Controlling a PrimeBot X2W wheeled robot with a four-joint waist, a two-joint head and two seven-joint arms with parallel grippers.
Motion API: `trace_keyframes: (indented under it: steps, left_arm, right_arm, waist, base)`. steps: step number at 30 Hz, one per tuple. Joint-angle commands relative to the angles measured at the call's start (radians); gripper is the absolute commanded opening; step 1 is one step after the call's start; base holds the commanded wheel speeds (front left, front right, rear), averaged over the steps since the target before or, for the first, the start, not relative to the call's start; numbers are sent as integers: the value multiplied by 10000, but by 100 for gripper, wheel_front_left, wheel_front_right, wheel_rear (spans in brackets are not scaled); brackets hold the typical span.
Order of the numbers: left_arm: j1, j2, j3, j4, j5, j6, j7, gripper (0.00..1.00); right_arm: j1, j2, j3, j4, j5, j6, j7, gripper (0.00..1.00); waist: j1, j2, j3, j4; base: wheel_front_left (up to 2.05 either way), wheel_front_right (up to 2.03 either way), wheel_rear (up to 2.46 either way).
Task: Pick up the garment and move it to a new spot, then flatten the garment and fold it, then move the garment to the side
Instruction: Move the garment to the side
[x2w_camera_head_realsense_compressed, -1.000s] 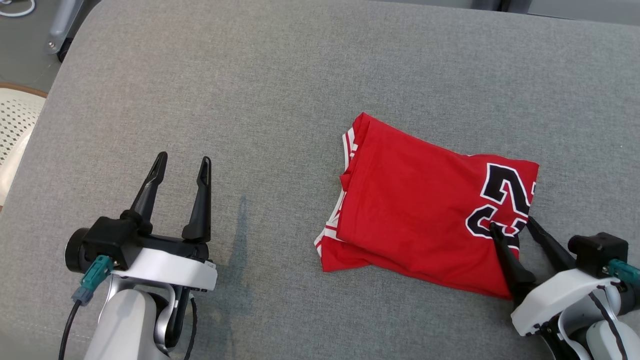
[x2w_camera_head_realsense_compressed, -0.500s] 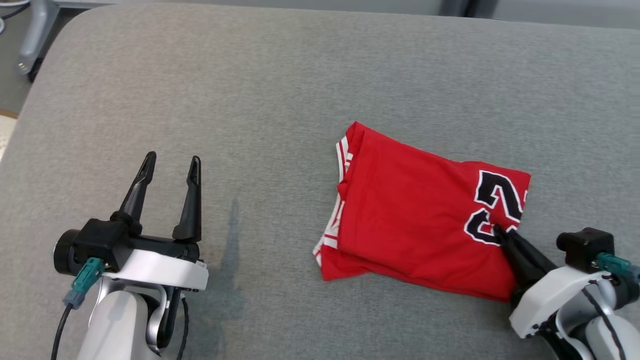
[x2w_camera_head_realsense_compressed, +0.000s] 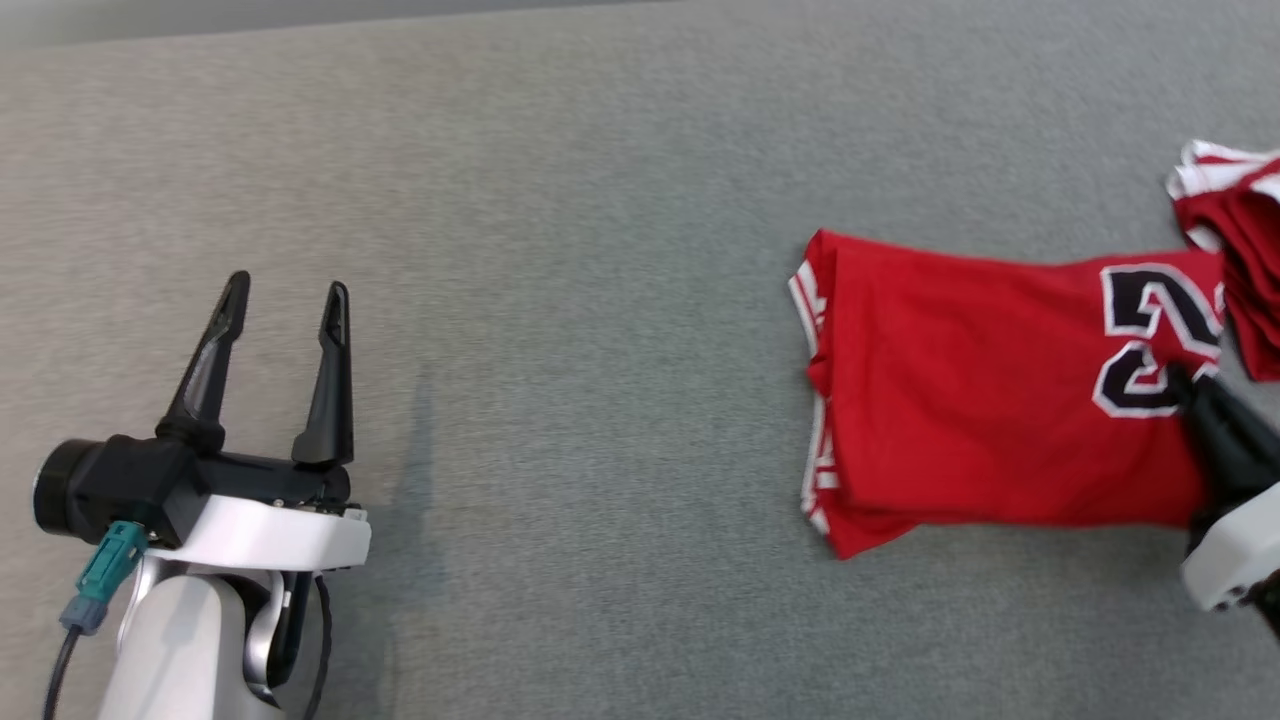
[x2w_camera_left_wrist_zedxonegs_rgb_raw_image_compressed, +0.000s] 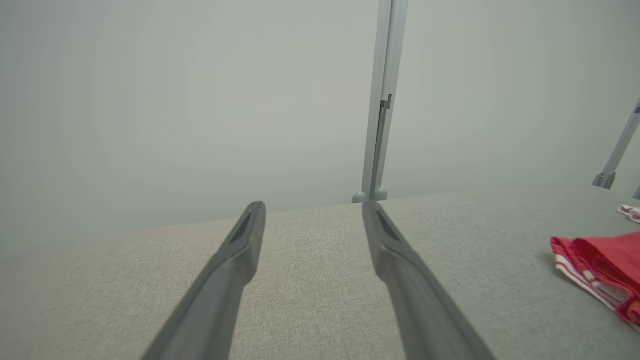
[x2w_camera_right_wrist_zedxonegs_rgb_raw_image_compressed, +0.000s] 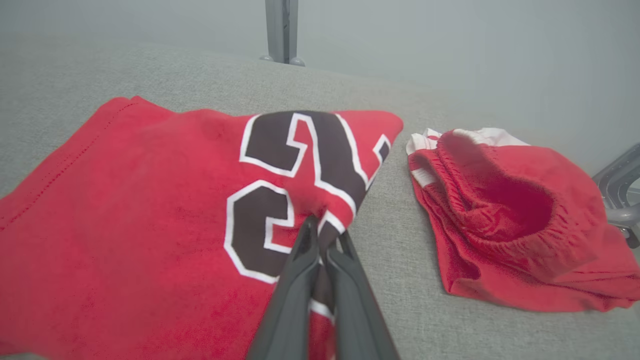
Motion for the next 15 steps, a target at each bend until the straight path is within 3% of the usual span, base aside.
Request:
trace_keyframes:
  steps: [1, 9, 15]
  left_arm:
    - [-156, 100, 24, -94, 88, -17, -30, 100]
    - [-706, 591, -25, -782, 173, -63, 243, 100]
    - [-1107, 1014, -18, -1425, 282, -65, 565, 100]
  right_arm:
    - [-197, -120, -149, -140, -24, 0, 53, 0]
    - [-2138, -847, -397, -353, -9, -2, -24, 0]
    - [-3386, -2079, -1003, 171, 183, -2, -133, 0]
  waist:
    - [0, -1, 451, -545]
    - [0, -1, 1738, -1419]
    - [0, -1, 2662, -1691]
  base:
    - [0, 0, 0]
    - [0, 0, 0]
    - [0, 0, 0]
